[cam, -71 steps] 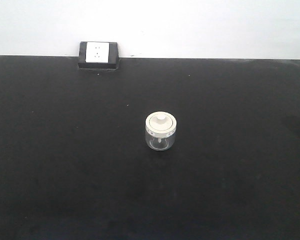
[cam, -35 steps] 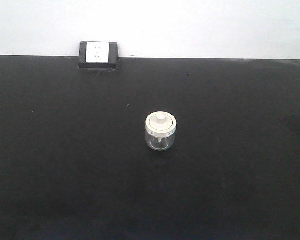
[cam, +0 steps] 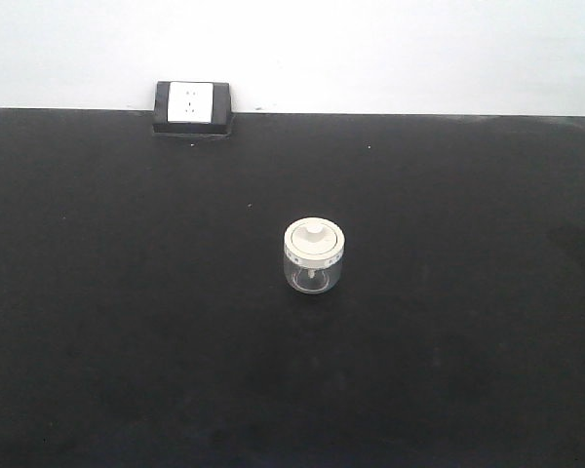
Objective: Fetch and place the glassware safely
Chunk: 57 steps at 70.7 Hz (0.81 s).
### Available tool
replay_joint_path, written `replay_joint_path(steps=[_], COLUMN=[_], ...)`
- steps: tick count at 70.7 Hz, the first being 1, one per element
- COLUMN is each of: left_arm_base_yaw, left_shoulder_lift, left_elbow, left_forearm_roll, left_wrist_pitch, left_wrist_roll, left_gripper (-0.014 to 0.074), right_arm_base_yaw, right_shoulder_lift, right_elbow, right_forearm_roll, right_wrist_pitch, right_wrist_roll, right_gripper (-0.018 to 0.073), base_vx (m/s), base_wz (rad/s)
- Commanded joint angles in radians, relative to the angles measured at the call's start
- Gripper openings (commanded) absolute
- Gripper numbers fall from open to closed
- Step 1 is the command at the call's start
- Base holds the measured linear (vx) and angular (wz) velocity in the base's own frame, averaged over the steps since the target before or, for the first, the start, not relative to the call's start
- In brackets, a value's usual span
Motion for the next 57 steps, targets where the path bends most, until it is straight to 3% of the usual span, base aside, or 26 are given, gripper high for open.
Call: replay_joint_path(steps=[1,12,57], left_arm_base_yaw=[-0.005,-0.006,-0.006], left_shoulder_lift=[-0.095,-0.243,-0.222], left_elbow=[0.044,0.146,0.182], left_forearm_roll=[-0.018,-0.042,-0.057], left_wrist_pitch=[-0.062,-0.035,0.018], left_wrist_roll=[-0.007,-0.007,-0.006], left_gripper=[-0.0007,-0.0007,-0.0007], right_arm_base_yaw=[-0.003,-0.003,-0.003], right_shoulder_lift=[0.008,0.008,0.008], right_elbow=[-0.026,-0.026,-0.026], right_forearm_roll=[-0.015,-0.015,-0.015], right_wrist_pitch=[-0.067,-0.067,-0.066], right_wrist_roll=[-0.009,-0.009,-0.008], right_gripper=[-0.0003,-0.0003,-0.0003], base_vx=[0.00,0.00,0.00], base_wz=[0.00,0.00,0.00])
